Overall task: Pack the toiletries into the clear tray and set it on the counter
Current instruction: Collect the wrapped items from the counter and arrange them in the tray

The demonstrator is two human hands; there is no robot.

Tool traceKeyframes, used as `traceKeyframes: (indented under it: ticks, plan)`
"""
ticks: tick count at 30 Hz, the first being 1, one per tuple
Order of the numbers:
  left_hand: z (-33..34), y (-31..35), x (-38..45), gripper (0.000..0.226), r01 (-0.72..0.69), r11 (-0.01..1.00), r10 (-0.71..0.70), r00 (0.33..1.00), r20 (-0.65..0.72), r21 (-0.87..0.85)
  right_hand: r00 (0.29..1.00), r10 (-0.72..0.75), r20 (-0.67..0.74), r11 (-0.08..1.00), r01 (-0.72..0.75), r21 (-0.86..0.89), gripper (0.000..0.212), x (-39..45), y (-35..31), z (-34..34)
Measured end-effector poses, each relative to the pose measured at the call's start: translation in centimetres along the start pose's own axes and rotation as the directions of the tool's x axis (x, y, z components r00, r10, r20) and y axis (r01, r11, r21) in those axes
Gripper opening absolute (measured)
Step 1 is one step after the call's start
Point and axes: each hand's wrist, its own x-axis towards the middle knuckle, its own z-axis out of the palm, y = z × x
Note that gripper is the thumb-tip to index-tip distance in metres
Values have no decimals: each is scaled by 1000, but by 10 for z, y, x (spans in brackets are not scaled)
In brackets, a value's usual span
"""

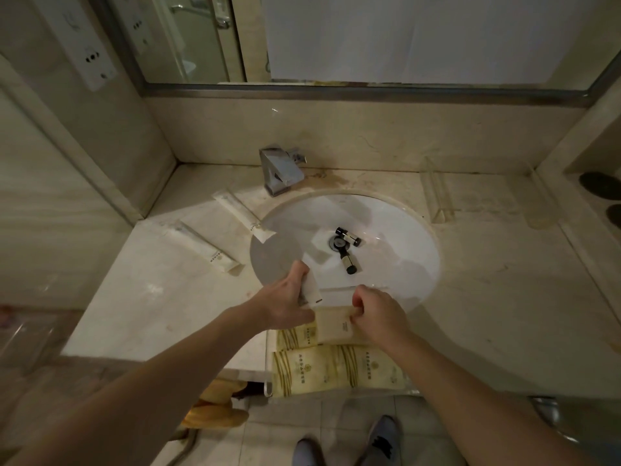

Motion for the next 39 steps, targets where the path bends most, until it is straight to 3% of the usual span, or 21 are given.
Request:
traceKeyframes:
  ticks: [3,5,6,8,10,14,17,24,27,32,34,39]
  plan:
    - [3,4,-1,58,26,996,-27,1000,7,91,986,-105,-126,983,83,-166,26,-3,0,4]
    - [5,8,0,62,19,987,-20,1000,9,158,969,-80,-232,996,71,-47,20,-3,-8,-2]
    - [6,10,0,66,8,981,-10,1000,6,193,979,-2,-203,987,35,159,24,-1,-15,-9]
    - [8,12,2,77,-15,965,14,1000,8,263,991,76,106,813,-123,569,37,-1,-30,-24]
    - [12,18,4,81,-41,950,32,999,34,309,953,-42,301,738,-173,652,36,-4,-41,-33]
    - [15,31,9,71,-85,950,63,995,80,300,971,-96,221,696,-93,712,26,-8,-45,-38]
    - [12,36,11,71,-24,980,-3,991,135,196,981,-62,182,711,-85,699,27,-6,-33,-37]
    - [-2,2,10,13,74,987,-39,971,237,-141,987,65,146,764,-143,629,30,-12,2,-35]
    - [-4,-6,10,8,139,947,-88,980,180,-289,986,107,130,850,-159,503,32,-15,8,-29]
    - [2,-19,10,17,290,876,-237,955,179,-386,979,161,126,932,-193,308,36,-12,6,-18]
    - [9,-21,10,20,301,904,-272,953,134,-305,972,189,138,944,-218,247,37,-10,2,-14]
    - [22,-15,9,30,235,963,-226,971,-74,135,967,225,121,965,-238,109,28,-7,-3,-5]
